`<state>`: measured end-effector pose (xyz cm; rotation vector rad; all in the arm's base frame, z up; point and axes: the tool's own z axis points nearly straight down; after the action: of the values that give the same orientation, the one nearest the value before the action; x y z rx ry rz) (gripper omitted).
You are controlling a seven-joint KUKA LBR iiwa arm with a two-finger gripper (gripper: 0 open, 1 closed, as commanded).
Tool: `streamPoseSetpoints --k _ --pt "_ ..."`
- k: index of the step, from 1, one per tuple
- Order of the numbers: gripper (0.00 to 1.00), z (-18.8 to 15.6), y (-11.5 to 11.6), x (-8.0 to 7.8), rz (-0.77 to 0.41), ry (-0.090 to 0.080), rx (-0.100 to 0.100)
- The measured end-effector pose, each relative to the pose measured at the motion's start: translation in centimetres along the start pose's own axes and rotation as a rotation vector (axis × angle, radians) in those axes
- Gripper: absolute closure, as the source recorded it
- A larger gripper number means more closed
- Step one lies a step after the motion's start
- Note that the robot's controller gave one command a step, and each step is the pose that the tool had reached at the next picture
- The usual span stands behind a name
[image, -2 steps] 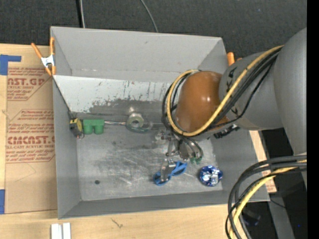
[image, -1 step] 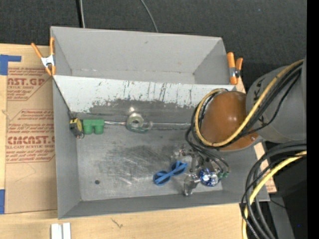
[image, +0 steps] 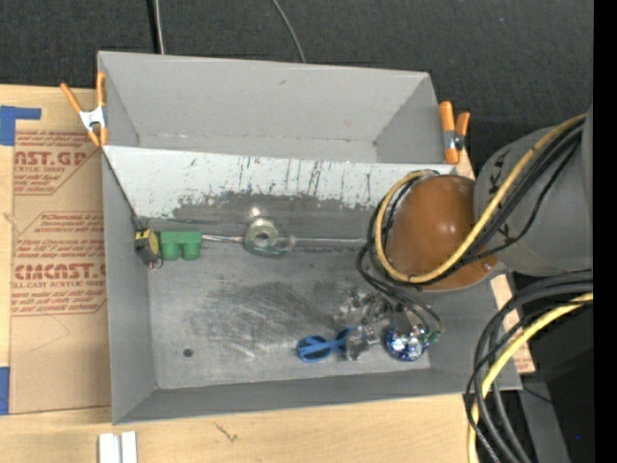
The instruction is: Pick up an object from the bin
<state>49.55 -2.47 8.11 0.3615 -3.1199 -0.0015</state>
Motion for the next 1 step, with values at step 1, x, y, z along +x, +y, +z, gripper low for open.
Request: streamPoseSetpoints --k 1 --pt "1.0 -9.74 -0.35 -0.31 0.011 -0.009 0.003"
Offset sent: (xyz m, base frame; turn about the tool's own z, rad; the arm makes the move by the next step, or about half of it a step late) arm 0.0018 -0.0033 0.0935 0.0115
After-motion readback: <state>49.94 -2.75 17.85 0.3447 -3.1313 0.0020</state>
